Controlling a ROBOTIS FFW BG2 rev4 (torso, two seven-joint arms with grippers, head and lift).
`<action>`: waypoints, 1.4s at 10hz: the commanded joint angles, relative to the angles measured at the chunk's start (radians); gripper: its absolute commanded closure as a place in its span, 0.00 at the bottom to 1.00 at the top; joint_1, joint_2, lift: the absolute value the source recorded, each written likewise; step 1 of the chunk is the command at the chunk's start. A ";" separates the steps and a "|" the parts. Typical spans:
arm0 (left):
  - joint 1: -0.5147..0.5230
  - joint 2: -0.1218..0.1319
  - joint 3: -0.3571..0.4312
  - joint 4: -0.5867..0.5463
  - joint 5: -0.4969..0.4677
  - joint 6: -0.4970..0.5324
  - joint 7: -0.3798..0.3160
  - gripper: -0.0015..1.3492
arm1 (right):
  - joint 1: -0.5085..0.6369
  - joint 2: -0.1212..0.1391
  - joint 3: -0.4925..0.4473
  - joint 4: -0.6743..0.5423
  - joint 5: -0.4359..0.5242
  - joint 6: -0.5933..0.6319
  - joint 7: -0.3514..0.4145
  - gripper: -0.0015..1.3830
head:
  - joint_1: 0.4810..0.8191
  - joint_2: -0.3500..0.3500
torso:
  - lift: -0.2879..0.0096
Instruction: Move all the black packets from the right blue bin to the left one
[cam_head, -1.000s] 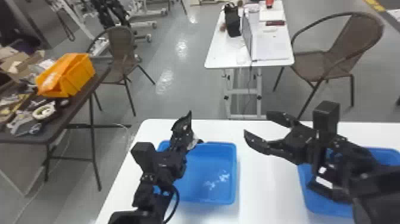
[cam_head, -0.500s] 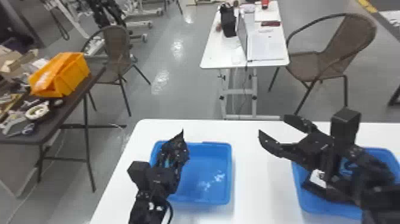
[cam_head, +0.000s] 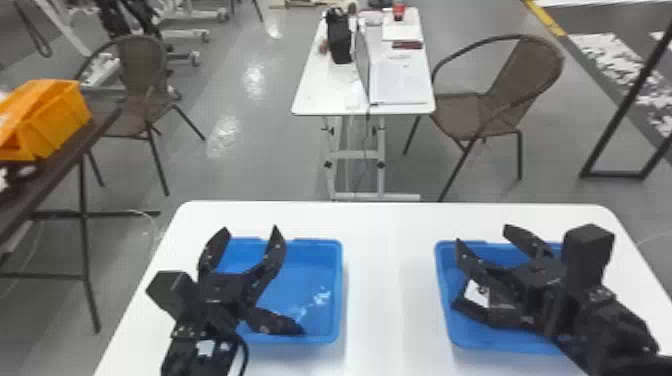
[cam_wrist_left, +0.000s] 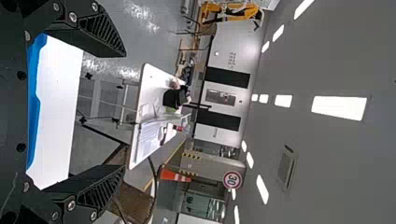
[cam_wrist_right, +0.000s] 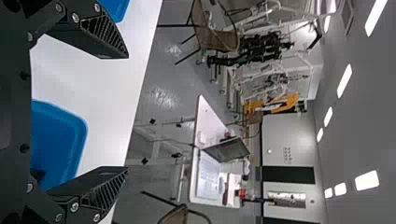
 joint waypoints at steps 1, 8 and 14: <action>0.023 -0.003 0.005 -0.039 0.014 -0.001 0.000 0.13 | 0.045 0.000 -0.060 0.020 0.008 -0.013 -0.026 0.14 | 0.63 0.59 | 0.97; 0.032 -0.003 0.008 -0.045 0.017 0.001 -0.003 0.13 | 0.000 -0.028 -0.239 0.322 0.026 -0.086 -0.012 0.14 | 0.63 0.36 | 0.97; 0.028 -0.003 0.002 -0.048 0.022 0.031 -0.015 0.14 | -0.184 -0.035 -0.224 0.600 0.114 -0.096 0.051 0.14 | 0.63 0.32 | 0.97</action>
